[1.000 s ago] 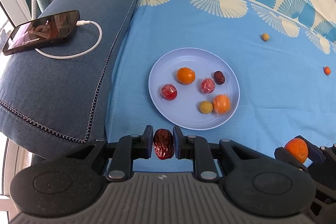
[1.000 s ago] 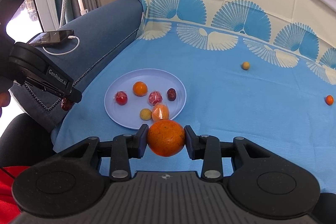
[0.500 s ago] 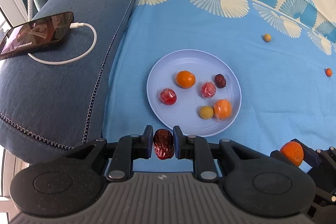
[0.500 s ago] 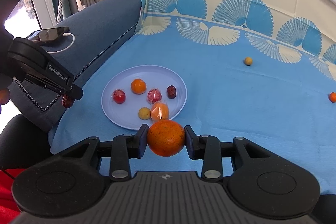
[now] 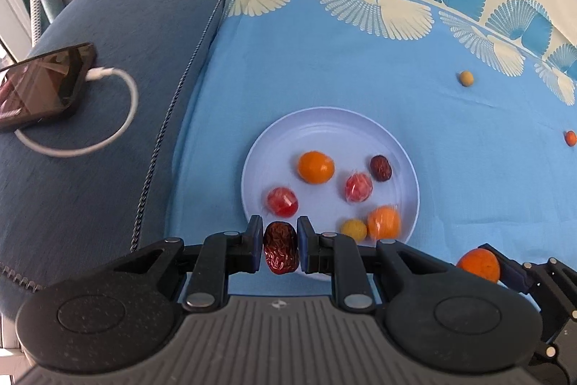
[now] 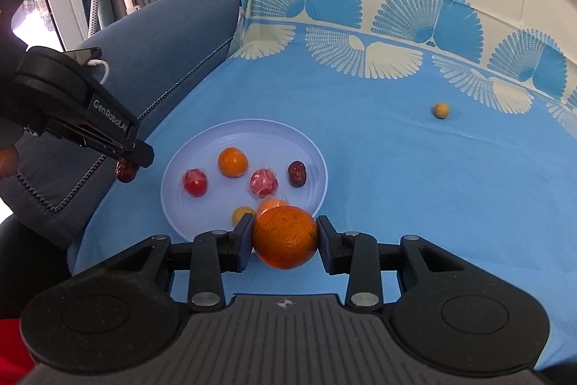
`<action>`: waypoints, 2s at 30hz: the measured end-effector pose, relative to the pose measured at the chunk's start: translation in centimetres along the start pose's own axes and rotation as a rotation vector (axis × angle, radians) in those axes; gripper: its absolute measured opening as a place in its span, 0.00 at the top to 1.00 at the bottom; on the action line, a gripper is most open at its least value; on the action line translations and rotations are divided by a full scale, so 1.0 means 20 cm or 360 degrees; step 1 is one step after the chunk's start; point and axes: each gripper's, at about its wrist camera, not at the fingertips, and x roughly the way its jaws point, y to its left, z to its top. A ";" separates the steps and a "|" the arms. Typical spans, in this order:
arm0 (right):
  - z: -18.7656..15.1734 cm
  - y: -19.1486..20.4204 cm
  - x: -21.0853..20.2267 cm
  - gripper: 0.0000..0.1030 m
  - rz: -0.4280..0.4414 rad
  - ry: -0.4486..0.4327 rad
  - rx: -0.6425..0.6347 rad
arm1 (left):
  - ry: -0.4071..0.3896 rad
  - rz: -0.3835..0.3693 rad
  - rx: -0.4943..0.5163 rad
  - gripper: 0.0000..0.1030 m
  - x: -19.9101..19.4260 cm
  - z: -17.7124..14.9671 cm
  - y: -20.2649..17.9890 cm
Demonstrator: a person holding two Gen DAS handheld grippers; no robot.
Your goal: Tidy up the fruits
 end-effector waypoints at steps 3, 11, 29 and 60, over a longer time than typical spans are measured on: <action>0.03 0.00 0.07 0.63 0.0002 0.0007 -0.0009 | 0.0004 -0.0004 0.0010 0.79 0.05 0.04 -0.02; 0.11 -0.01 0.25 0.63 0.0010 0.0027 -0.0046 | 0.0025 -0.0012 0.0030 0.79 0.19 0.12 -0.04; 0.19 0.01 0.55 0.60 0.0044 0.0107 -0.0109 | 0.0009 0.0021 0.0104 0.75 0.40 0.23 -0.06; -0.09 0.10 -0.30 0.01 -0.0139 -0.0019 -0.0041 | -0.0170 0.0205 0.0124 0.00 -0.27 -0.40 -0.01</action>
